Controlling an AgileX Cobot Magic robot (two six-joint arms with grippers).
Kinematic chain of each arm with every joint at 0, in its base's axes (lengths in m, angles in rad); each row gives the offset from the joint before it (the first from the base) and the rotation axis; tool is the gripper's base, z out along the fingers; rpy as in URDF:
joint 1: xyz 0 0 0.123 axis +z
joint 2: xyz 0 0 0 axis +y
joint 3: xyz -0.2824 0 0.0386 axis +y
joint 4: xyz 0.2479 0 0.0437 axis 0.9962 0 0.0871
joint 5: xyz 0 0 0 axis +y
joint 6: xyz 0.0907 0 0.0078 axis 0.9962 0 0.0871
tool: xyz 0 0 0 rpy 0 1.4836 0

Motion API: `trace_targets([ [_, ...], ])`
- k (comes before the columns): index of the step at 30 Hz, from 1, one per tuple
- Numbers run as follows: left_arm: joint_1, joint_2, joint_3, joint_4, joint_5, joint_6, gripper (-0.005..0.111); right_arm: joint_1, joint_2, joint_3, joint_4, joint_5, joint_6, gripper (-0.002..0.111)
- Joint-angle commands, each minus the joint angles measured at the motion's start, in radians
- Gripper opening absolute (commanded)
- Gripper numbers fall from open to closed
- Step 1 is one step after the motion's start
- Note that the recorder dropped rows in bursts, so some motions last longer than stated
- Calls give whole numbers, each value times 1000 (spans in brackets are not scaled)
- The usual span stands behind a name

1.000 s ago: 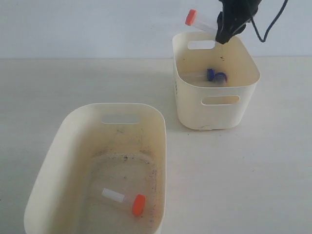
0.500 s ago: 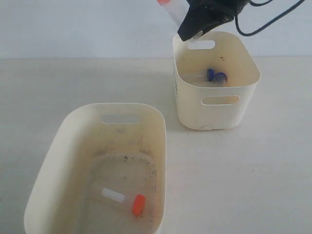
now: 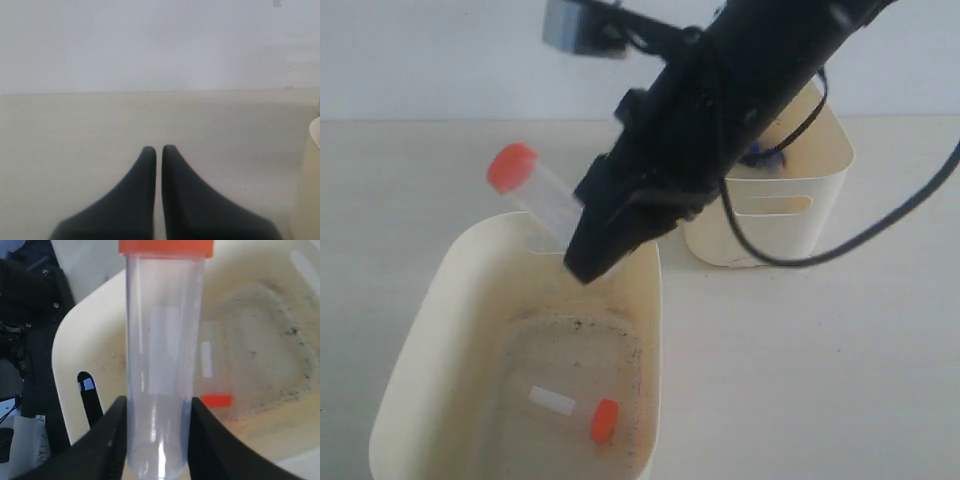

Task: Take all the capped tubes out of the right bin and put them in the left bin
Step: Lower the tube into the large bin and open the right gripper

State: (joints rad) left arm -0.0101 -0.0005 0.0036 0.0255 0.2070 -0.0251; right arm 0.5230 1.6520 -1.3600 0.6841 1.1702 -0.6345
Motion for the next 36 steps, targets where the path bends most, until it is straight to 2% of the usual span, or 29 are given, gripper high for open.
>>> trace_targets([
  [1,0,0,-4,-6,-4,-10,4,104,-10,70,8,-119,6,0],
  [6,0,0,-4,-6,-4,-10,4,155,6,115,1,-198,4,0],
  [11,0,0,-4,-6,-4,-10,4,155,15,162,1,-316,8,2],
  [14,0,0,-4,-6,-4,-10,4,155,15,164,1,-328,8,22],
  [16,0,0,-4,-6,-4,-10,4,155,15,164,1,-351,8,43],
  [19,0,0,-4,-6,-4,-10,4,155,15,164,1,-396,8,81],
  [21,0,0,-4,-6,-4,-10,4,155,15,164,1,-398,20,88],
  [23,0,0,-4,-6,-4,-10,4,155,15,164,-2,-397,27,84],
  [26,0,0,-4,-6,-4,-10,4,155,11,143,-90,-383,63,64],
  [29,0,0,-4,-6,-4,-10,4,155,2,65,-341,-341,167,38],
  [33,0,0,-4,-6,-4,-10,4,147,2,-93,-819,-228,318,8],
  [35,0,0,-4,-6,-4,-10,4,120,12,-161,-977,-192,324,0],
  [36,0,0,-4,-6,-4,-10,4,91,20,-195,-1018,-181,302,1],
])
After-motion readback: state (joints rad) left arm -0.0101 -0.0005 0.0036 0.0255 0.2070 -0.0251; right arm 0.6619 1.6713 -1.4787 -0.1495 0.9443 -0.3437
